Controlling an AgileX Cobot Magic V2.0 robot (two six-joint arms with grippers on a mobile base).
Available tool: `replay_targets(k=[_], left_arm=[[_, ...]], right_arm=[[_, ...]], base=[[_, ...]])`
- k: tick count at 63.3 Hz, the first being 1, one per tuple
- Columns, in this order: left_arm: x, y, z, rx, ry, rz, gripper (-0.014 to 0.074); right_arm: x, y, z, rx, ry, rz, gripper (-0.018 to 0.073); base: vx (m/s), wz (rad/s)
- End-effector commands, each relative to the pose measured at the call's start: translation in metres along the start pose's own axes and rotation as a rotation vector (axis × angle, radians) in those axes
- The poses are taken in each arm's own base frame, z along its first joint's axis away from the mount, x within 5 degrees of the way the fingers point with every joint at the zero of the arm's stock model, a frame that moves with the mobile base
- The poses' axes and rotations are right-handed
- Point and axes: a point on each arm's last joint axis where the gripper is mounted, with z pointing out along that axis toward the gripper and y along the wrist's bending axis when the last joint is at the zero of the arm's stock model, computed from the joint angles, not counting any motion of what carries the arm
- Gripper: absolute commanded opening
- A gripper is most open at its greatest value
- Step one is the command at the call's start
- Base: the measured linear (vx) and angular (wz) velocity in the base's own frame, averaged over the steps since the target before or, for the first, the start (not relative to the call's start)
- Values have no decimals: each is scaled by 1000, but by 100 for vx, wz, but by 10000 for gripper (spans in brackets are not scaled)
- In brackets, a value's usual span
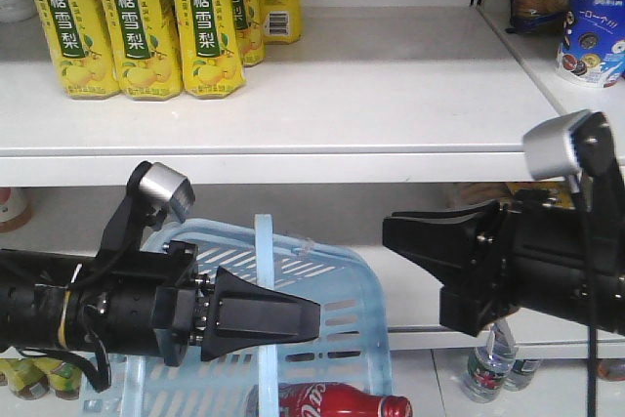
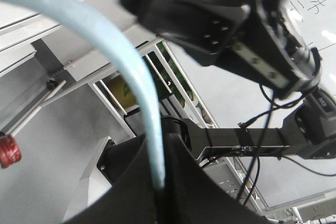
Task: Place coke in basket with both arms
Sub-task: 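Open the right gripper and withdraw it from the bottle, then pull the basket with the bottle back toward the robot with the left gripper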
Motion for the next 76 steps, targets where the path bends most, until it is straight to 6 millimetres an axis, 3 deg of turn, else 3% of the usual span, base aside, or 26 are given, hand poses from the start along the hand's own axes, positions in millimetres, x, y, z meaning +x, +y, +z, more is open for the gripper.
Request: replay_targets(k=[1, 8, 27, 34, 40, 76], left_arm=[[-3, -39, -6, 278, 7, 37, -6], [-3, -39, -6, 278, 7, 37, -6], [-3, -39, -6, 278, 7, 37, -6], [-3, -39, -6, 278, 7, 37, -6], [-3, -39, -6, 278, 7, 37, -6], [-3, -39, -6, 278, 7, 37, -6]], right_arm=[[-11, 13, -19, -1, -79, -73, -6], [7, 15, -34, 48, -111, -78, -4], [113, -20, -63, 413, -148, -9, -4], [137, -25, -69, 460, -155, 4, -4], [145, -23, -69, 439, -149, -2, -4], [147, -23, -69, 433, -143, -2, -4]], base=[[0, 0], [0, 0], [0, 0], [0, 0], [0, 0], [0, 0]])
